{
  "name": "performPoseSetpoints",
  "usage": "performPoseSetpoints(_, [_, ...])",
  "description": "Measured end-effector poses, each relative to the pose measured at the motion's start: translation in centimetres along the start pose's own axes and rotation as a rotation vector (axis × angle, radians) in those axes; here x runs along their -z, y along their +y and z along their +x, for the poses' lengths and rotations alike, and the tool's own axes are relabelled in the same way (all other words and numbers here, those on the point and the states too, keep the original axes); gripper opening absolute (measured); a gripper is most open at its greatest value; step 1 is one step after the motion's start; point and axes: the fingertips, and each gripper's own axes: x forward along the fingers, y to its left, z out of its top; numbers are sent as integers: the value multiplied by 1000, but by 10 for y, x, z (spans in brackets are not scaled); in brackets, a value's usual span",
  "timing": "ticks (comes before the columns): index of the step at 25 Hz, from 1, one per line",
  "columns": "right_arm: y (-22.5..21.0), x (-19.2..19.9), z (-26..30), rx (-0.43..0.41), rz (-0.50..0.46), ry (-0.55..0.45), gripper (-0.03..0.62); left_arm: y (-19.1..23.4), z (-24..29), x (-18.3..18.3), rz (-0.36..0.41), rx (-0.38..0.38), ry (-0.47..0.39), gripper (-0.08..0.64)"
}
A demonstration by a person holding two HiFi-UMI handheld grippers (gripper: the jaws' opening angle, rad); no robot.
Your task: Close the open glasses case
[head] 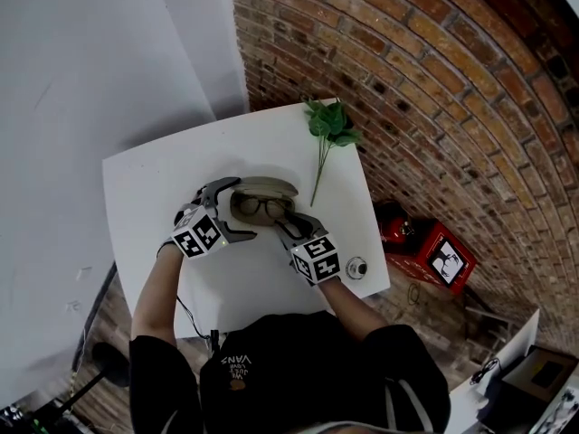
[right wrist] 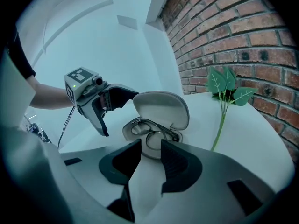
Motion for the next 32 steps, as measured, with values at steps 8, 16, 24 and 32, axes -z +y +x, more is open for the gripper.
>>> performPoseSetpoints(8, [3, -1, -12, 20, 35, -18, 138, -24, -7, 8, 66, 20, 58, 571])
performPoseSetpoints(16, [1, -10, -39, 80, 71, -87, 135, -45, -10, 18, 77, 34, 67, 571])
performPoseSetpoints(24, [-5, -16, -43, 139, 81, -128, 115, -65, -9, 31, 70, 61, 86, 571])
performPoseSetpoints(32, [-5, -8, -24, 132, 67, -86, 106, -73, -2, 41, 60, 73, 114, 571])
